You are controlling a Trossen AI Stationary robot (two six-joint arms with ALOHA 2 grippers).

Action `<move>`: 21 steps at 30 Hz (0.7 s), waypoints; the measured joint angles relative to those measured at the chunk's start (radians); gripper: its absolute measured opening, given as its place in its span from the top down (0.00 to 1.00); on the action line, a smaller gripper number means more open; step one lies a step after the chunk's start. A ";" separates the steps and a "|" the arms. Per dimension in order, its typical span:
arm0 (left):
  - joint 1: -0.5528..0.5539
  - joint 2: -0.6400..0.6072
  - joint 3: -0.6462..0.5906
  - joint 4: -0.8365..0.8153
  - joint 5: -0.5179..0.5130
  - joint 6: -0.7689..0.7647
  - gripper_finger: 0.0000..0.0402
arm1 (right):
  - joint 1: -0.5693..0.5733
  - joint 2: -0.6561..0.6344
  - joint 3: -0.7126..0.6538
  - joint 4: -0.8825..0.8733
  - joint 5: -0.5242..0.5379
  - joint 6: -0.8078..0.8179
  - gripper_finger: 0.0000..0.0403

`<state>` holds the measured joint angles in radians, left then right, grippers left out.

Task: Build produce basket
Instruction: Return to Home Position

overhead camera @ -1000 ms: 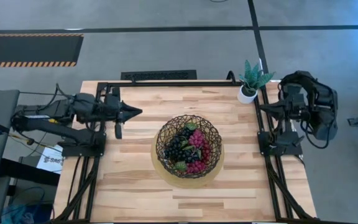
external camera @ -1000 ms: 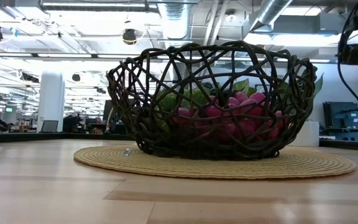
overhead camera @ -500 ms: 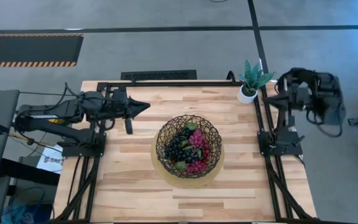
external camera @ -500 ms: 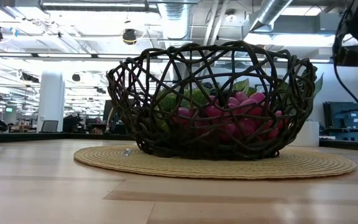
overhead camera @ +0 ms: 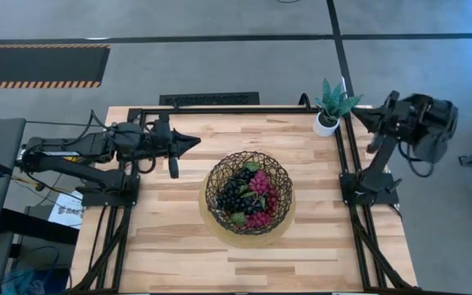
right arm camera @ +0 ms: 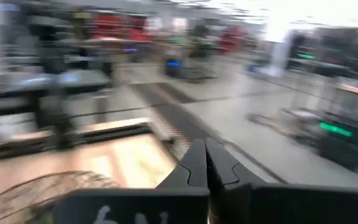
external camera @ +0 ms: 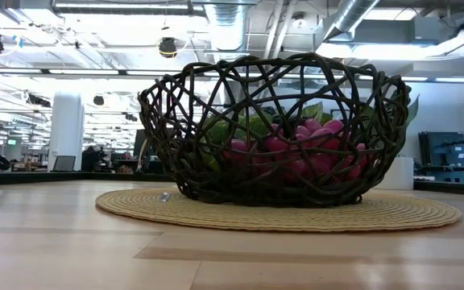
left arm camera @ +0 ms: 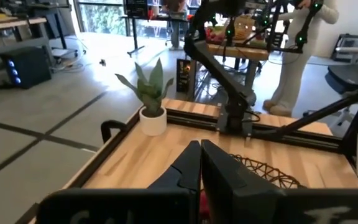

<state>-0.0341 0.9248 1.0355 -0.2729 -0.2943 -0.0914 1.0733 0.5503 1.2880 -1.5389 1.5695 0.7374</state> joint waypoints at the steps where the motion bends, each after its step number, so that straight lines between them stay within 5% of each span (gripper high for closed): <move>1: 0.000 -0.003 0.000 0.000 0.000 0.007 1.00 | -0.061 -0.001 -0.016 0.017 0.000 0.013 1.00; 14: 0.000 -0.058 0.000 -0.054 0.000 0.037 1.00 | -0.970 0.132 -0.165 0.284 -0.025 -0.068 1.00; 21: 0.000 -0.070 0.001 -0.068 0.000 0.037 1.00 | -1.024 0.171 -0.165 0.393 -0.334 -0.265 1.00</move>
<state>-0.0345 0.8545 1.0363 -0.3409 -0.2943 -0.0547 0.0493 0.7216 1.1226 -1.1456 1.2356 0.4720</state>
